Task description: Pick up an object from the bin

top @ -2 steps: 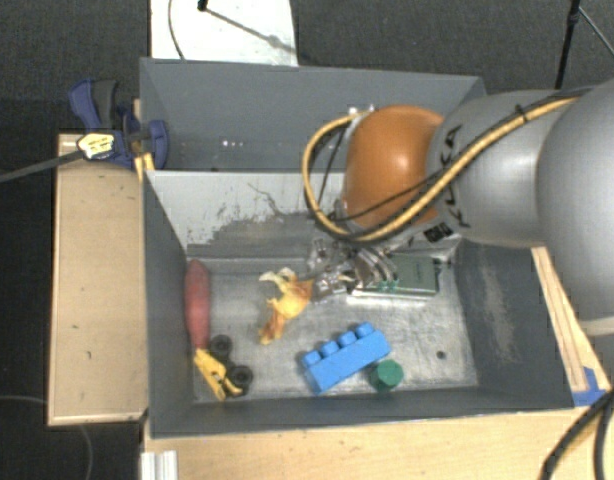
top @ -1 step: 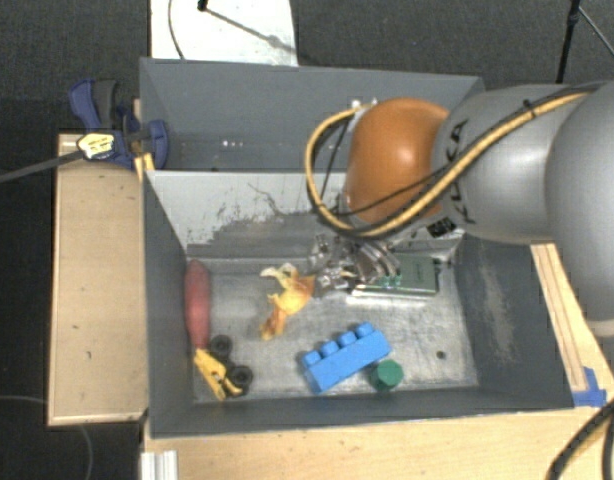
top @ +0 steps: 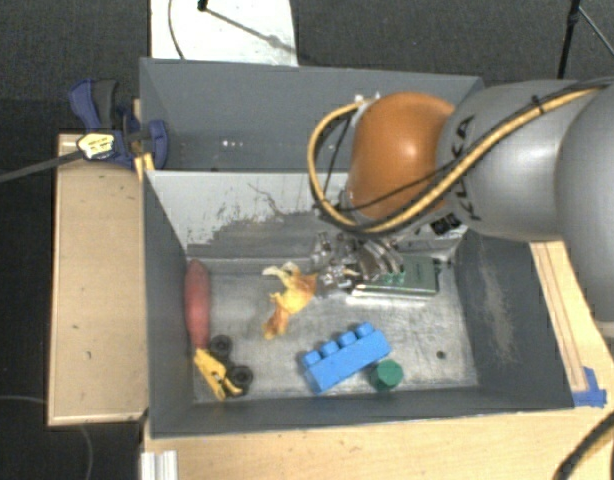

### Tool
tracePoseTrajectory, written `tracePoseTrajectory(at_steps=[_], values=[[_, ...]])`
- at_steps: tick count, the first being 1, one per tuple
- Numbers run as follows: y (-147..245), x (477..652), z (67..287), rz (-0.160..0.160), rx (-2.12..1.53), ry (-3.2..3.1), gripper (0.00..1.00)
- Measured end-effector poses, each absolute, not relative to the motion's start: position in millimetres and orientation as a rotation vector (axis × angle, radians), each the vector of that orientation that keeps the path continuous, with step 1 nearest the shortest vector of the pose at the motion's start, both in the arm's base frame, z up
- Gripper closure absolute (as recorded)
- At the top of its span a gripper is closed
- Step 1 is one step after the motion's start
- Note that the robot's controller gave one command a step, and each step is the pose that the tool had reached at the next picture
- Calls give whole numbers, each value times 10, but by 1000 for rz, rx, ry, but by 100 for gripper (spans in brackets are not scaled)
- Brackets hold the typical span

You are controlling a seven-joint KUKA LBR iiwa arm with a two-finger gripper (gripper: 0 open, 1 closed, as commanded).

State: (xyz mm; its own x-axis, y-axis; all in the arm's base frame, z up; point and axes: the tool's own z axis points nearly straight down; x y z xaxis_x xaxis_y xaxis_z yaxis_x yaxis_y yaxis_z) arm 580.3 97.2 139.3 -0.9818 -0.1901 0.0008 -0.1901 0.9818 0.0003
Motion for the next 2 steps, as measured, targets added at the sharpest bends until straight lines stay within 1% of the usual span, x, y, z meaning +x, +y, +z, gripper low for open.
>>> tracePoseTrajectory(at_steps=[1,2], values=[[974,5810,1557,0,300,-3129,100],[975,5821,1649,-1,301,-3133,100]])
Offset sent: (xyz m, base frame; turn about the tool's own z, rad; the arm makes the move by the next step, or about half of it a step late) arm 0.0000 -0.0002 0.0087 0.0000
